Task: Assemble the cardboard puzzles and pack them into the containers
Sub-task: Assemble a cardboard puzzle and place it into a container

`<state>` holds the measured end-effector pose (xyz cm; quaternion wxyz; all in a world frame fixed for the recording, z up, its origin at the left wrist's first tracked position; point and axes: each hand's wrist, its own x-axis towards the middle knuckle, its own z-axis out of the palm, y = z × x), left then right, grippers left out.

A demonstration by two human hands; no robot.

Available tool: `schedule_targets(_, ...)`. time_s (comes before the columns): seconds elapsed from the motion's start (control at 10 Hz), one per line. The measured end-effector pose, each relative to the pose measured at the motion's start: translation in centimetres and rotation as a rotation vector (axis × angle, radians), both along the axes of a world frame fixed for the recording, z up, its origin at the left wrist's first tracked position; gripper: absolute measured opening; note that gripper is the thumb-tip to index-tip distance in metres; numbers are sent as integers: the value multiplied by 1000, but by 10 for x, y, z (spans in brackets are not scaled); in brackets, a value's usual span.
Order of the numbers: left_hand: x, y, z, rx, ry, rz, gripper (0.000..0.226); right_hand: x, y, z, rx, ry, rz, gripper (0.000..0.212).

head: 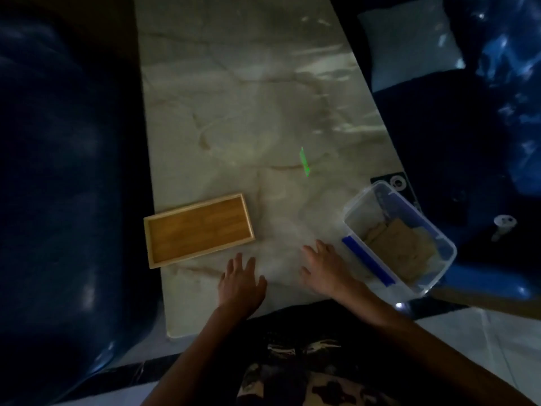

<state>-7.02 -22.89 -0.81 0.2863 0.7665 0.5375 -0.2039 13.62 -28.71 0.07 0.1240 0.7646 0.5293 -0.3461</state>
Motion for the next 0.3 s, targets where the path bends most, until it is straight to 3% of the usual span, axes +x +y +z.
schedule_targets(0.2,7,-20,-11,-240,72,-22,55,37,-12,-10,-307,53,153,74)
schedule_targets(0.3,6,-28,-14,-386,83,-160,52,46,-18,-15,-417,147,157,70)
